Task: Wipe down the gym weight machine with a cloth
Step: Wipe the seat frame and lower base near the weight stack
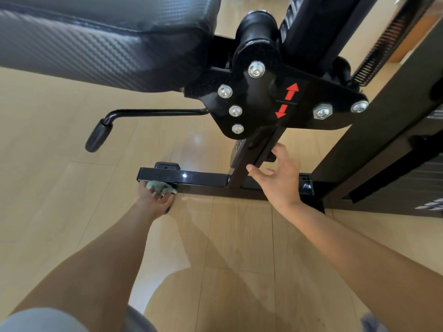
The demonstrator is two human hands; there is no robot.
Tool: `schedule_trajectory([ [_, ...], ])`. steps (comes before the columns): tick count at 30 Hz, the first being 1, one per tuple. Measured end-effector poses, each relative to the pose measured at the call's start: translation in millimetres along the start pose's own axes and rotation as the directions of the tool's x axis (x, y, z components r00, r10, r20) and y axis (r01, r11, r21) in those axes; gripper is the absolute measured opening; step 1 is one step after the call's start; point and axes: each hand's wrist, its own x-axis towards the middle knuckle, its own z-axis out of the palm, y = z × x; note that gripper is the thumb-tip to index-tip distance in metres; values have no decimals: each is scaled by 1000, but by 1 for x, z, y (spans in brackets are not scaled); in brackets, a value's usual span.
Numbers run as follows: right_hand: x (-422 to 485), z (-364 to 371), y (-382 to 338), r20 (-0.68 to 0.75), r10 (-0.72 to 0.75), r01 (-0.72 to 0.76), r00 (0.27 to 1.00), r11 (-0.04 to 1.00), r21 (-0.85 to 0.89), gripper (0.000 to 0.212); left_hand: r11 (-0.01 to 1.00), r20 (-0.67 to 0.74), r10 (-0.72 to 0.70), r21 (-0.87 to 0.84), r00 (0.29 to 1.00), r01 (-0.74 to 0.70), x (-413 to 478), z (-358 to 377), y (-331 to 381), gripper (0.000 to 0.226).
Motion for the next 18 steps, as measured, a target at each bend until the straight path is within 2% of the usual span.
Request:
schedule_trajectory([
  [3, -1, -2, 1, 19, 12, -11, 1000, 1000, -6, 57, 985, 144, -83, -137, 986, 103, 6, -2, -7, 65],
  [6, -1, -2, 0, 16, 22, -22, 1000, 1000, -14, 57, 969, 215, -137, -173, 967, 175, 14, -1, -26, 87],
  [9, -1, -3, 0, 29, 19, -19, 999, 1000, -20, 57, 944, 266, -172, -231, 948, 236, 14, 4, -45, 96],
  [12, 0, -7, 0, 59, 32, -30, 998, 999, -30, 60, 919, 218, -117, -346, 969, 189, 16, 5, -44, 100],
  [18, 3, -20, 1, 165, 38, -24, 986, 996, -88, 66, 902, 183, 14, -427, 983, 67, 21, -10, -35, 97],
])
